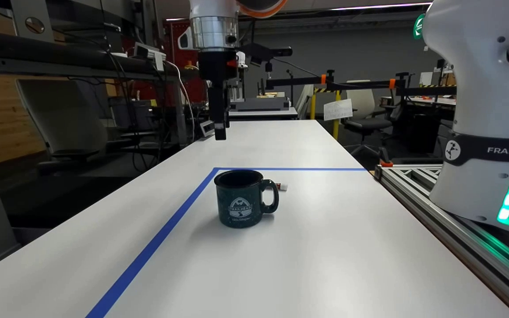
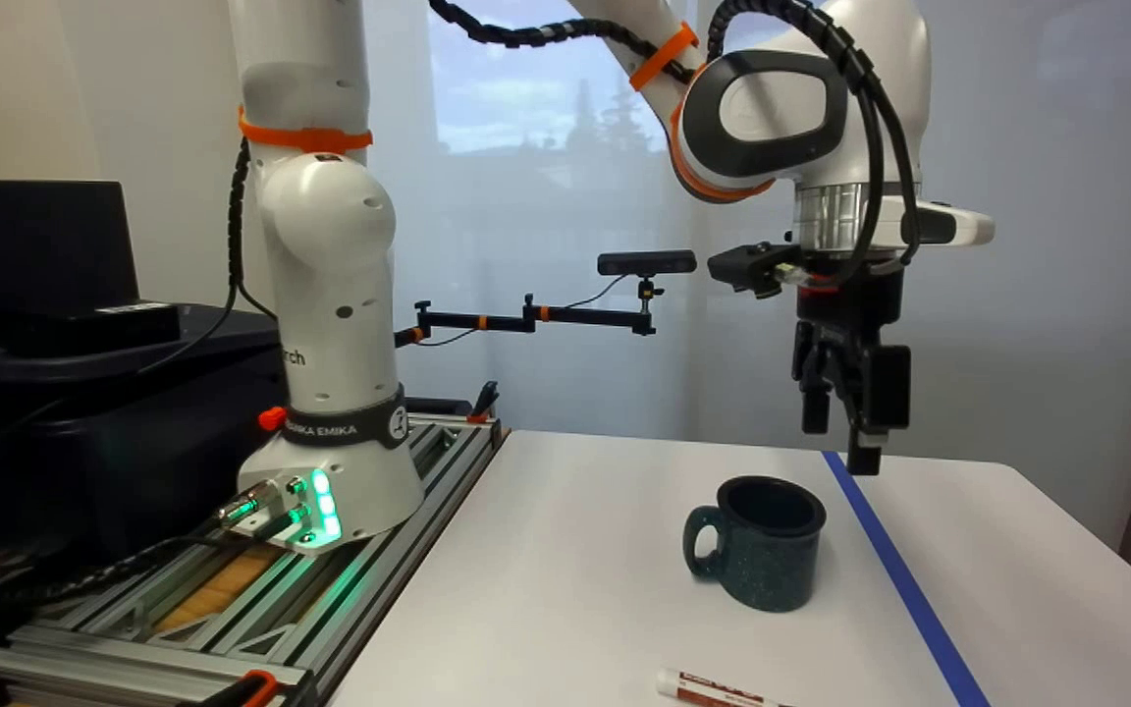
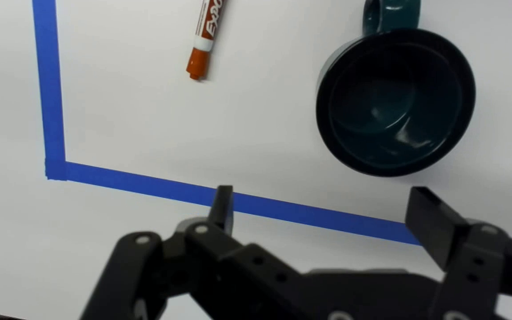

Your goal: Put the marker on the table

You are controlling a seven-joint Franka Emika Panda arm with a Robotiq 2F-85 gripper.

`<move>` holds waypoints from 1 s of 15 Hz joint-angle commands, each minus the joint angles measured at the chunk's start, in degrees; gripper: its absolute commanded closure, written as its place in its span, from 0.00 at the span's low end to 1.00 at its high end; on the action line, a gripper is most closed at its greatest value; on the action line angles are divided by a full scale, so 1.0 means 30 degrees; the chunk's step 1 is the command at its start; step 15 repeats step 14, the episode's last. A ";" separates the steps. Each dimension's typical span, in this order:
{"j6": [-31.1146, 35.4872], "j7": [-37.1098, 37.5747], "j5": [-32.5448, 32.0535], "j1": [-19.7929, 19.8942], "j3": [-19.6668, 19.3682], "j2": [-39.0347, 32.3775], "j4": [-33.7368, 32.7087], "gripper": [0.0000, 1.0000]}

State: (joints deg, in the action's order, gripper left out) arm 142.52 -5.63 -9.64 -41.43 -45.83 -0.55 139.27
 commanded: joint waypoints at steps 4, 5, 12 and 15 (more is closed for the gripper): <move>-0.0075 -0.0034 -0.0042 0.4482 0.4253 0.0234 -0.0026 0.00; -0.0076 -0.0034 -0.0044 0.4492 0.4259 0.0237 -0.0025 0.00; -0.0085 -0.0035 -0.0045 0.4512 0.4322 0.0238 -0.0025 0.00; -0.0086 -0.0035 -0.0045 0.4517 0.4325 0.0238 -0.0025 0.00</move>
